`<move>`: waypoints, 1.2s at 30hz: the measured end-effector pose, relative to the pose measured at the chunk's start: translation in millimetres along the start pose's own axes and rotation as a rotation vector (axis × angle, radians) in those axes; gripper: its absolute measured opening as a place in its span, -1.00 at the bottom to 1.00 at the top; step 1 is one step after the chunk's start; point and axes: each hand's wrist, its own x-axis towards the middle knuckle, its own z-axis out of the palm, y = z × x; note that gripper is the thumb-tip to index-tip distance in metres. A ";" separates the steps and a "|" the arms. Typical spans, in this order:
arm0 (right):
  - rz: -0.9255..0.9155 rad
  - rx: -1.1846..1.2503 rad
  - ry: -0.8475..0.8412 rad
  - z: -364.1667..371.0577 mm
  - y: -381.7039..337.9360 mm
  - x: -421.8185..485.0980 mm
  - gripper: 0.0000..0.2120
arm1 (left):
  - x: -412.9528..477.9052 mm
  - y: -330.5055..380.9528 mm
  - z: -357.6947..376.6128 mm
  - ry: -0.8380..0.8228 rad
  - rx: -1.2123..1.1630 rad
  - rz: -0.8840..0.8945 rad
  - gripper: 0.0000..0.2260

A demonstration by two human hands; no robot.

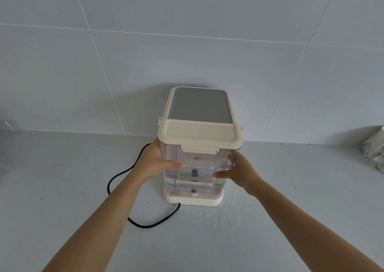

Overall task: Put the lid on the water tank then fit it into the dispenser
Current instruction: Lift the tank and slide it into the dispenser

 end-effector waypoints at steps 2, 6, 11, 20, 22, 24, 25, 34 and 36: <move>0.001 -0.001 -0.002 0.2 1.3 0.4 -0.26 | 0.8 -1.5 0.9 -0.004 -0.005 -0.006 -0.20; 0.016 -0.001 -0.011 0.3 3.8 1.8 -0.23 | 2.2 -4.4 1.2 -0.011 -0.008 -0.017 -0.17; 0.038 0.011 -0.020 1.4 7.8 3.2 -0.21 | 1.1 -6.1 1.6 -0.007 0.012 -0.027 -0.09; 0.048 0.017 -0.026 5.1 11.2 5.1 -0.24 | -3.5 -8.1 5.0 -0.010 0.021 -0.016 -0.17; 0.059 0.016 -0.021 5.9 12.3 5.0 -0.23 | -5.2 -7.1 6.6 -0.003 0.018 -0.016 -0.31; 0.061 0.022 -0.025 6.0 12.0 3.5 -0.21 | -5.6 -7.0 7.9 0.004 0.022 -0.011 -0.38; 0.069 0.020 -0.025 6.1 10.8 2.3 -0.20 | -5.5 -7.3 8.3 0.005 0.028 -0.014 -0.38; 0.019 0.008 -0.061 3.8 7.8 -3.9 -0.24 | -13.8 -2.4 11.2 0.002 0.035 0.021 -0.22; 0.011 0.001 -0.050 2.1 8.7 -7.0 -0.27 | -20.2 -0.4 15.7 0.049 0.062 0.053 -0.20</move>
